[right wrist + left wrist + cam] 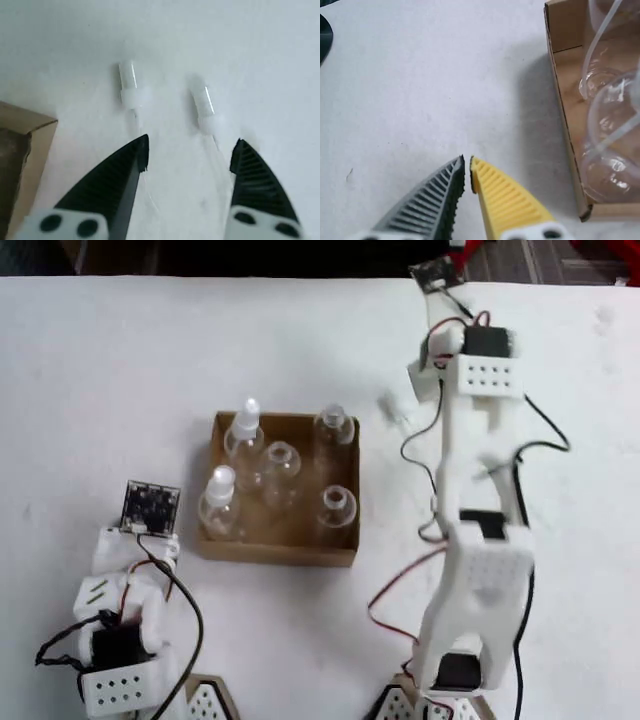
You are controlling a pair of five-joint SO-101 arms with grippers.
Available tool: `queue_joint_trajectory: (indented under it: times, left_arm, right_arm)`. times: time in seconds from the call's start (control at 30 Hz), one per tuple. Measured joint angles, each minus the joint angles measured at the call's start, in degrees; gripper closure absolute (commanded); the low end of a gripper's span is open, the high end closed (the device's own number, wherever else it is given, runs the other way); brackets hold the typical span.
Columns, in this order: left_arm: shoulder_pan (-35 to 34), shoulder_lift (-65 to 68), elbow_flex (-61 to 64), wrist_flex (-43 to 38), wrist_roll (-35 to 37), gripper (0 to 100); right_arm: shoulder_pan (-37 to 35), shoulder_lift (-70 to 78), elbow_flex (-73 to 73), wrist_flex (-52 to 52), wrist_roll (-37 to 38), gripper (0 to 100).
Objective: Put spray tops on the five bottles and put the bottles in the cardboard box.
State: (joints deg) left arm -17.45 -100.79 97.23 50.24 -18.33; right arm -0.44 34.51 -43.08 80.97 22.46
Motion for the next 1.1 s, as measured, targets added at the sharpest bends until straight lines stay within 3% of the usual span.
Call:
queue_joint_trajectory:
  times: [0.33,0.67,0.83,0.97,1.1]
  left_arm:
    - [2.7,0.0,0.0,1.5,-0.7,98]
    - [3.1,0.0,0.0,1.5,-3.5,98]
    - [3.1,0.0,0.0,1.5,-3.7,98]
    - [3.1,0.0,0.0,1.5,-3.7,98]
    - [3.1,0.0,0.0,1.5,-3.7,98]
  right_arm:
    - [-4.8,26.8,-29.6,4.7,0.2,79.7]
    - [-6.5,40.2,-43.0,5.0,3.5,80.0]
    - [-5.4,42.1,-43.3,3.5,3.5,99.5]
    - [-4.4,42.1,-43.9,4.2,3.6,90.2]
    - [-2.8,42.1,-44.8,9.1,3.5,90.6]
